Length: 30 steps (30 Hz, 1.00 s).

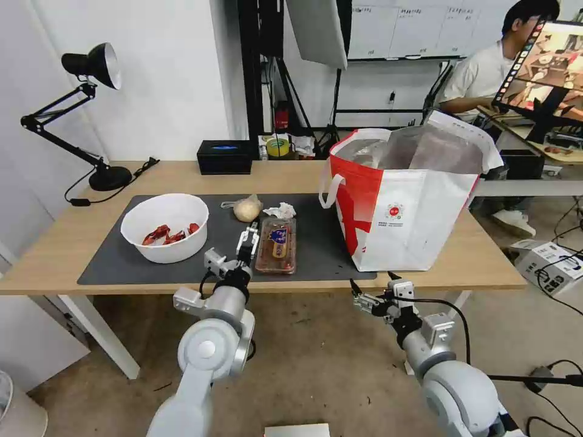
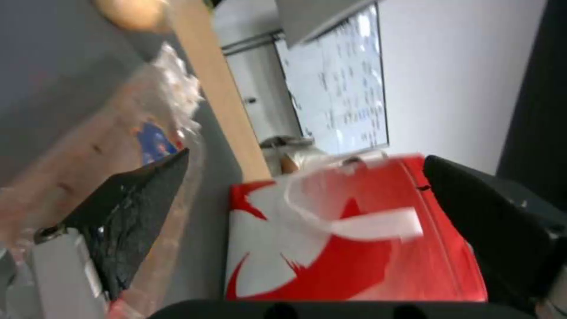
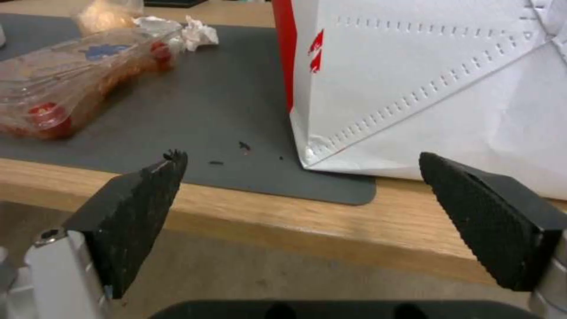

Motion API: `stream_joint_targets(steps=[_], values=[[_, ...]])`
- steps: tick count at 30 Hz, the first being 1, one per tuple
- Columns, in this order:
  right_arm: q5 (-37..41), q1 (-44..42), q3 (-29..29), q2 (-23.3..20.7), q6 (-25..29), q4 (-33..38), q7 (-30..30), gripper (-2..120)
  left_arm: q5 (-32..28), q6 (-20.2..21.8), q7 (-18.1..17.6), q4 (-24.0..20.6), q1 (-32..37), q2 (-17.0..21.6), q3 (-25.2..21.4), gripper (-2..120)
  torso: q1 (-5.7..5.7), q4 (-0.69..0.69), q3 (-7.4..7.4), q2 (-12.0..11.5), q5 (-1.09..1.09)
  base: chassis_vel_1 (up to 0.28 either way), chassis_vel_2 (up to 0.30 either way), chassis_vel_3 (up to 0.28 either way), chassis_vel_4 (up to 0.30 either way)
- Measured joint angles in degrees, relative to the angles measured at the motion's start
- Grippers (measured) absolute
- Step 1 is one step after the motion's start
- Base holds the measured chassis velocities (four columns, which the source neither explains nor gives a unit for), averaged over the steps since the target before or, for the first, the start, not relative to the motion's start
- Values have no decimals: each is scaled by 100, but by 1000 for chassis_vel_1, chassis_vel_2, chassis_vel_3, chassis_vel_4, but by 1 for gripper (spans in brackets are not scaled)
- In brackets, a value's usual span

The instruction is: Pick up the trash from the table and place it into the takeout bag.

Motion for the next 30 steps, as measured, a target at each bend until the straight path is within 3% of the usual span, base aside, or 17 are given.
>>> stream_joint_targets(steps=[5, 6, 7, 10, 11, 14, 19, 22, 25, 28, 30], values=[[16, -4, 19, -14, 0, 32, -2, 100, 545, 93, 344, 151, -174, 379, 135, 100, 0, 0, 0, 0, 0, 0, 0, 0, 0], [30, 3, 29, -27, 0, 48, -2, 100, 827, 166, 657, 235, -237, 597, 139, 100, 0, 0, 0, 0, 0, 0, 0, 0, 0], [30, 3, 29, -27, 0, 48, -2, 100, 827, 166, 657, 235, -237, 597, 139, 100, 0, 0, 0, 0, 0, 0, 0, 0, 0], [98, 43, 49, -76, 19, 61, -3, 100, 1603, 212, 1348, 469, -393, 1068, 177, 100, 0, 0, 0, 0, 0, 0, 0, 0, 0], [98, 43, 49, -76, 19, 61, -3, 100, 1603, 212, 1348, 469, -393, 1068, 177, 100, 0, 0, 0, 0, 0, 0, 0, 0, 0], [201, 89, 60, -130, 67, 64, -2, 100, 2662, 185, 2111, 801, -613, 1622, 303, 97, 1, 1, 0, 0, -1, 0, 0, 0, 0], [266, 115, 60, -151, 87, 67, -2, 100, 3050, 121, 2366, 955, -740, 1878, 400, 93, 0, 0, 0, 0, -1, 0, 0, 0, 0], [591, 208, 30, -189, 117, 73, -5, 100, 3749, 29, 2775, 1293, -1033, 2340, 588, 80, 0, 0, 0, 0, 0, 0, 0, 0, 0], [934, 278, -11, -209, 168, 74, -38, 100, 4079, 70, 3075, 1467, -1237, 2636, 683, 71, 1, 0, 0, 0, -2, 0, 0, 0, 0], [1136, 314, -47, -214, 198, 77, -61, 100, 4169, 220, 3236, 1523, -1330, 2805, 723, 64, 0, 0, 0, 0, -1, 0, 0, 0, 0], [1500, 368, -123, -214, 232, 111, -90, 100, 4204, 435, 3368, 1613, -1468, 3065, 822, 51, 0, 0, 0, 0, -1, 0, 0, 0, 0]])
